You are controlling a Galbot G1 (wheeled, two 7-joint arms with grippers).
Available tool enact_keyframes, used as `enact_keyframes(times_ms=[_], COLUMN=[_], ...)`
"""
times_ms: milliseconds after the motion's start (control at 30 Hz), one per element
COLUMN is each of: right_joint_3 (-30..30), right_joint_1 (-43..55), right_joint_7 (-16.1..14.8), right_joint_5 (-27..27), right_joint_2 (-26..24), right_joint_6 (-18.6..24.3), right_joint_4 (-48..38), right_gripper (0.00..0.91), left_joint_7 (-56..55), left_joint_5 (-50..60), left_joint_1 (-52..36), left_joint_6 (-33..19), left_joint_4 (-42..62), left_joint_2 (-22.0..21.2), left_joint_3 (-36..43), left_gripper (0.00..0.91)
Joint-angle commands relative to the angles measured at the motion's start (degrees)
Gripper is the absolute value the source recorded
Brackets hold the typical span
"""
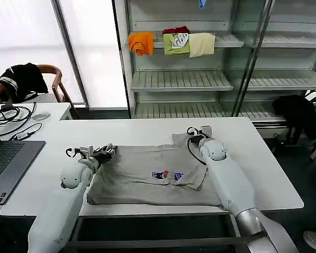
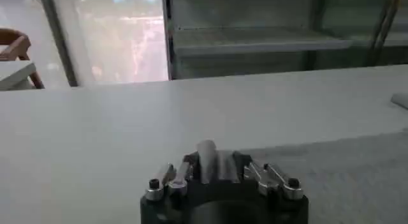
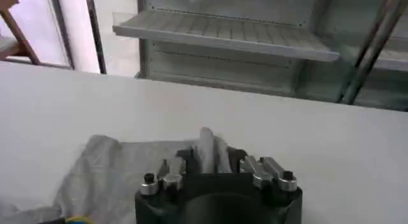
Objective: Fold and organize the clothes.
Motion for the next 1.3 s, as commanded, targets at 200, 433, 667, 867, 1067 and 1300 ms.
enact_keyframes(times_ms=[200, 433, 667, 867, 1067, 1300], right_joint_3=[0.43, 1.63, 2.92, 3.09, 3.96, 5.44], right_joint_1=[-1.81, -3.39, -5.24, -8.38, -12.45, -20.59], right_joint_7=[0.69, 1.21, 2.12, 3.85, 4.91, 5.71], right_joint_5=[2.44, 2.97, 3.83, 4.86, 5.27, 5.44], right_joint_2=[-0.83, -0.7, -1.42, -2.84, -4.2, -5.85], right_joint_6=[-0.65, -0.63, -0.68, -0.73, -0.73, -0.63], right_joint_4=[7.65, 14.38, 21.98, 29.25, 34.71, 41.23], right_gripper=[0.0, 0.0, 0.0, 0.0, 0.0, 0.0], left_joint_7=[-0.45, -0.84, -0.63, -0.43, 0.17, -0.46], left_joint_5=[-0.14, 0.05, -0.44, -0.42, -0.58, -0.89], left_joint_1=[0.18, 0.27, 0.66, 3.06, 6.53, 12.45], left_joint_6=[-0.52, -1.69, -2.13, -2.3, -2.17, -1.49], left_joint_4=[-2.16, -2.9, -6.49, -10.83, -14.59, -20.85], left_joint_2=[-0.35, -0.58, 0.13, 1.53, 3.84, 5.54], left_joint_3=[-0.13, -0.41, -0.75, -1.52, -2.95, -4.4], left_gripper=[0.02, 0.02, 0.02, 0.02, 0.02, 0.02])
